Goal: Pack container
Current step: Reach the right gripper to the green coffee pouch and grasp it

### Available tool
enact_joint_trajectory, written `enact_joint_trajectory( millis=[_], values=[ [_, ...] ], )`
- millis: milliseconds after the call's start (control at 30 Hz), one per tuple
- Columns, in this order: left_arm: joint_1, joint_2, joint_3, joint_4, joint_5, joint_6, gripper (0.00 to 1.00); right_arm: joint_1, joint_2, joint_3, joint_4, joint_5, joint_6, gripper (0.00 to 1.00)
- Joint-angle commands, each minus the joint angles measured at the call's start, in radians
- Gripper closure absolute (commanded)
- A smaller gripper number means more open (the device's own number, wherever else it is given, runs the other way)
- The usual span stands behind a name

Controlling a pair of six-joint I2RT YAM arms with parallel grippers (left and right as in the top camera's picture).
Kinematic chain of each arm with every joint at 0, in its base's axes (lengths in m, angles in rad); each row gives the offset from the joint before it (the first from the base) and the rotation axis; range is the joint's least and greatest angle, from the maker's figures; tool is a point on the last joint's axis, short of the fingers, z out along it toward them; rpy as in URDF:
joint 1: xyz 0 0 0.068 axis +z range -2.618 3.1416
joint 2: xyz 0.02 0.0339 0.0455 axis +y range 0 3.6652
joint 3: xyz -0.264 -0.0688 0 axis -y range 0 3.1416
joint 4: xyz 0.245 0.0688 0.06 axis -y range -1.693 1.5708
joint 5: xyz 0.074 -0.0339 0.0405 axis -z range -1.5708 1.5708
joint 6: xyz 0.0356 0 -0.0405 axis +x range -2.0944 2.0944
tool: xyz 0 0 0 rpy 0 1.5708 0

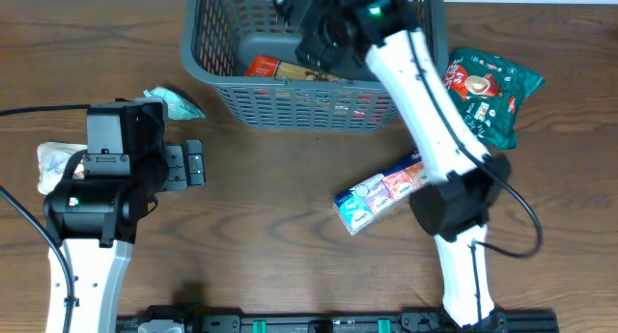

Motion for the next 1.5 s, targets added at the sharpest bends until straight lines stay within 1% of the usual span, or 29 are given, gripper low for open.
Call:
enact_joint_trajectory(
  millis=[0, 67, 167, 233, 300, 467, 600, 700, 800, 867, 967, 1000, 1133, 1300, 1467],
  values=[
    [0.005, -0.005, 0.022, -0.002, -0.012, -0.005, 0.01, -0.086, -0.200, 0.022, 0.032, 0.100, 0.251, 0.18],
    [0.005, -0.005, 0.022, -0.002, -0.012, -0.005, 0.02, -0.171, -0.257, 0.022, 0.016, 0.167, 0.427, 0.12],
    [0.005, -0.005, 0.022, -0.002, -0.012, -0.005, 0.01, -0.340, -0.310, 0.022, -0.084, 0.147, 0.638, 0.14],
    [0.005, -0.005, 0.022, -0.002, -0.012, -0.005, 0.02, -0.459, -0.319, 0.022, -0.159, 0.095, 0.725, 0.15],
    [0.005, -0.005, 0.022, -0.002, -0.012, -0.005, 0.01, -0.584, -0.313, 0.019, -0.229, 0.004, 0.746, 0.14],
    [0.005, -0.005, 0.022, -0.002, -0.012, -0.005, 0.01, -0.791, -0.253, -0.005, -0.285, -0.200, 0.721, 0.13],
    [0.005, -0.005, 0.022, -0.002, -0.012, -0.005, 0.01, -0.885, -0.169, -0.087, -0.295, -0.372, 0.651, 0.14],
    [0.005, -0.005, 0.022, -0.002, -0.012, -0.005, 0.02, -0.907, -0.118, -0.178, -0.290, -0.387, 0.615, 0.14],
    [0.005, -0.005, 0.022, -0.002, -0.012, -0.005, 0.01, -0.911, -0.068, -0.286, -0.252, -0.388, 0.549, 0.16],
    [0.005, -0.005, 0.022, -0.001, -0.012, -0.005, 0.01, -0.911, -0.050, -0.361, -0.205, -0.411, 0.502, 0.17],
    [0.005, -0.005, 0.022, -0.001, -0.012, -0.005, 0.01, -0.911, -0.043, -0.489, -0.097, -0.516, 0.414, 0.16],
    [0.005, -0.005, 0.022, -0.001, -0.012, -0.005, 0.02, -0.911, -0.044, -0.522, -0.064, -0.538, 0.404, 0.16],
    [0.005, -0.005, 0.022, -0.002, -0.012, -0.005, 0.01, -0.911, -0.044, -0.648, 0.069, -0.556, 0.401, 0.15],
    [0.005, -0.005, 0.022, -0.002, -0.012, -0.005, 0.02, -0.914, -0.043, -0.745, 0.166, -0.537, 0.401, 0.14],
    [0.005, -0.005, 0.022, -0.002, -0.012, -0.005, 0.02, -0.920, -0.044, -0.770, 0.183, -0.445, 0.406, 0.14]
  ],
)
